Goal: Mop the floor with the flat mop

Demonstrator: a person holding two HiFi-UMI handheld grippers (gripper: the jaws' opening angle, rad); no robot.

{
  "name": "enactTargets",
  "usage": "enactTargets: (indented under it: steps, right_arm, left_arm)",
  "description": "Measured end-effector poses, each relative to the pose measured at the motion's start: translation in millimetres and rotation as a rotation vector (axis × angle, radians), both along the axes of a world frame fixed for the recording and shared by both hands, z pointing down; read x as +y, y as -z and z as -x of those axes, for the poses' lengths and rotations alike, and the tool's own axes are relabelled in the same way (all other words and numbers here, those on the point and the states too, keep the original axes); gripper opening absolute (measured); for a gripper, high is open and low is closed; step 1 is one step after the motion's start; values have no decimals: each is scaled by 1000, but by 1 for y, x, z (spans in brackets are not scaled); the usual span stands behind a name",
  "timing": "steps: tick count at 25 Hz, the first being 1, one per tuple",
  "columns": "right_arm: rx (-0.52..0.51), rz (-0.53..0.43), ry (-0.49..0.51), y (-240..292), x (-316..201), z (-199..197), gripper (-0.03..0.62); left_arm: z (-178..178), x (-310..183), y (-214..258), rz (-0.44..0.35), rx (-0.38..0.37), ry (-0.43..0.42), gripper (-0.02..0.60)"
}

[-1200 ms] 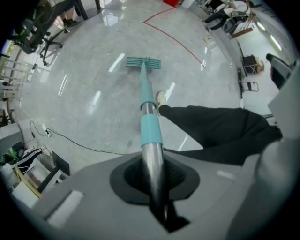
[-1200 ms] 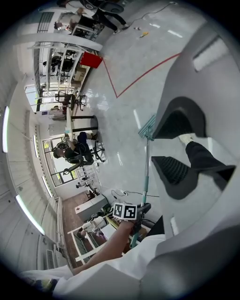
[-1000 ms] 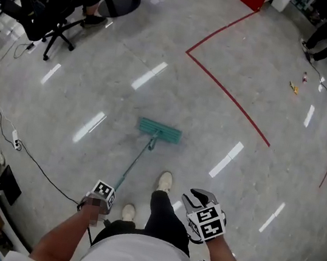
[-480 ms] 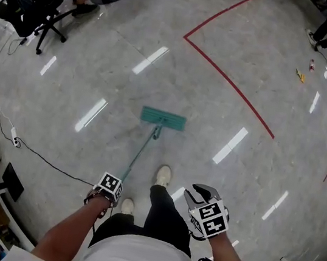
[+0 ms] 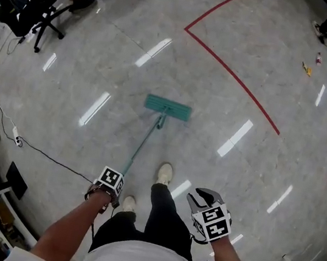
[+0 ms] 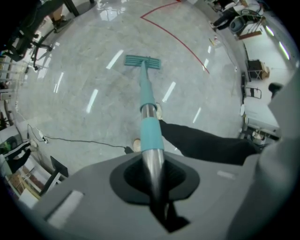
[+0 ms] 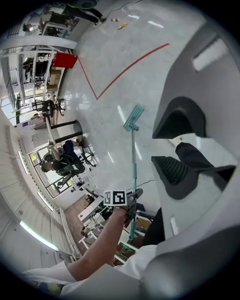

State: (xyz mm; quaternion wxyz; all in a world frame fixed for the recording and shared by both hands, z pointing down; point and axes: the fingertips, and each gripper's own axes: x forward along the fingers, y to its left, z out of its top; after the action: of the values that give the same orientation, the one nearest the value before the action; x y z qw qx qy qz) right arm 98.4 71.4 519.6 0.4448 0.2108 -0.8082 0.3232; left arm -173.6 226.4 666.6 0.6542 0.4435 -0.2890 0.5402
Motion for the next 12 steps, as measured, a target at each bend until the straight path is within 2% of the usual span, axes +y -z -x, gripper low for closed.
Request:
enactTargets:
  steps: [12]
  right_arm:
    - [-18, 13, -43, -10, -20, -7, 121]
  left_arm:
    - [-2, -85, -9, -25, -14, -27, 46]
